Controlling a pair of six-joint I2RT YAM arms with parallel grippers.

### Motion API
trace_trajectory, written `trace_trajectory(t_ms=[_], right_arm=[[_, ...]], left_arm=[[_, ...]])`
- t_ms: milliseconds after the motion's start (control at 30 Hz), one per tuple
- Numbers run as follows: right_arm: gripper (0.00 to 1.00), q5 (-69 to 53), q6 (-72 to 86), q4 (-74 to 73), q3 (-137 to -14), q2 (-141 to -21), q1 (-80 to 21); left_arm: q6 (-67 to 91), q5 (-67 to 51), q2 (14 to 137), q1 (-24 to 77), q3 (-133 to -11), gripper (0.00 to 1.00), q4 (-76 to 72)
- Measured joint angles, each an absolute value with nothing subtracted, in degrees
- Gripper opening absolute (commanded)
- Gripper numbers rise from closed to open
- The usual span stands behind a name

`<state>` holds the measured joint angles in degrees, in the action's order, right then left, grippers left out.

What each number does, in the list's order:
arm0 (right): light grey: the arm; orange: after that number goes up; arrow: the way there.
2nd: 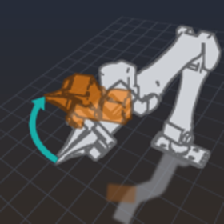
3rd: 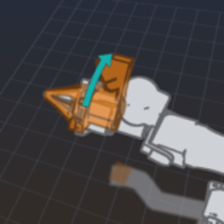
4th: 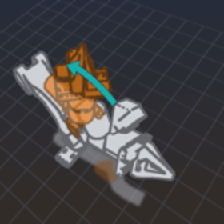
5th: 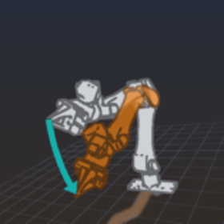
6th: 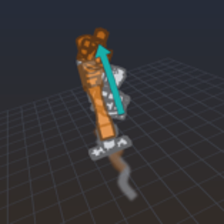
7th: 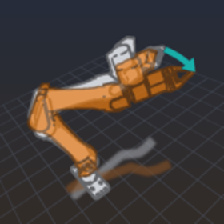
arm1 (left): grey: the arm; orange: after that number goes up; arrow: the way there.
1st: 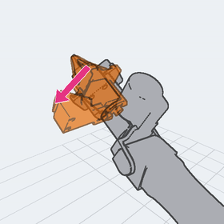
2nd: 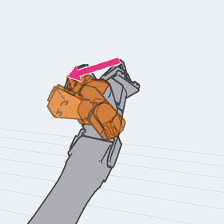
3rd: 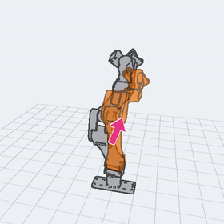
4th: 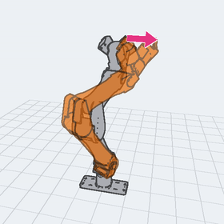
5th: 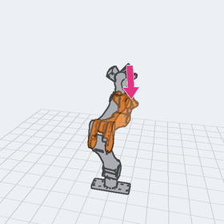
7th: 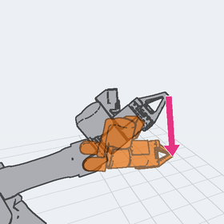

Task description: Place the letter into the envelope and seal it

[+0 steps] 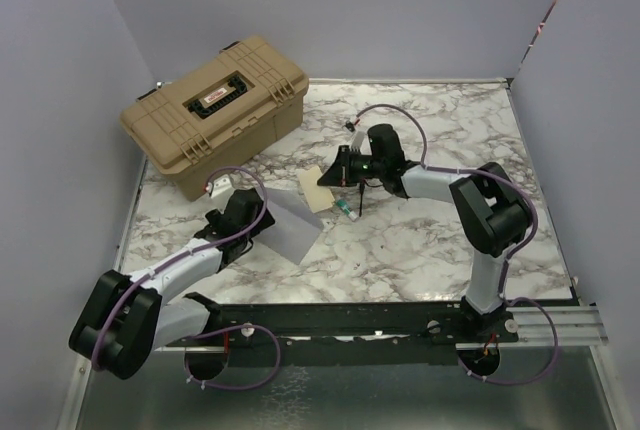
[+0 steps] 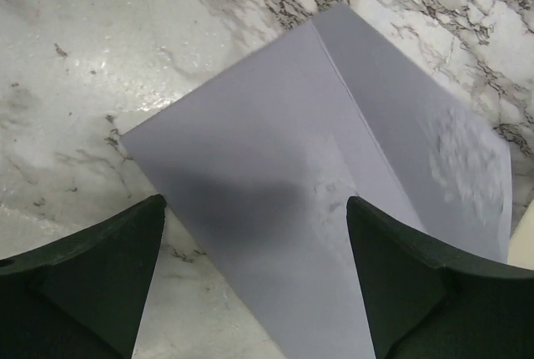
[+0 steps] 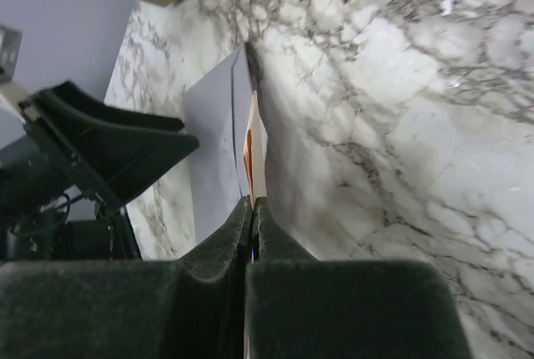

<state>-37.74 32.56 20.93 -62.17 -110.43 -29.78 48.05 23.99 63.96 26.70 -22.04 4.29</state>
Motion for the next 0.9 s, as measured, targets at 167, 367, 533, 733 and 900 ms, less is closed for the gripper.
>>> trace_trajectory(t_ms=[167,367,533,733,900], right_arm=[[0.0,-38.3,29.5,17.7,-60.6,-109.1,-31.2],[0.0,-34.7,28.2,11.5,-57.7,-105.1,-31.2],[0.0,-28.7,28.3,6.2,-58.0,-97.2,-31.2],[0.0,-26.7,29.2,4.1,-60.7,-95.3,-32.6],[0.0,-26.7,30.9,3.7,-60.9,-99.2,-35.9]], left_arm=[[45.6,22.1,66.5,26.7,-22.2,0.9,-0.4],[41.7,15.9,69.8,26.6,-23.1,0.86,-6.2],[39.2,12.4,72.2,26.6,-25.5,0.82,-6.8],[39.3,13.5,71.5,26.6,-27.7,0.8,-3.2],[41.2,12.6,69.0,26.6,-27.0,0.48,-1.1]])
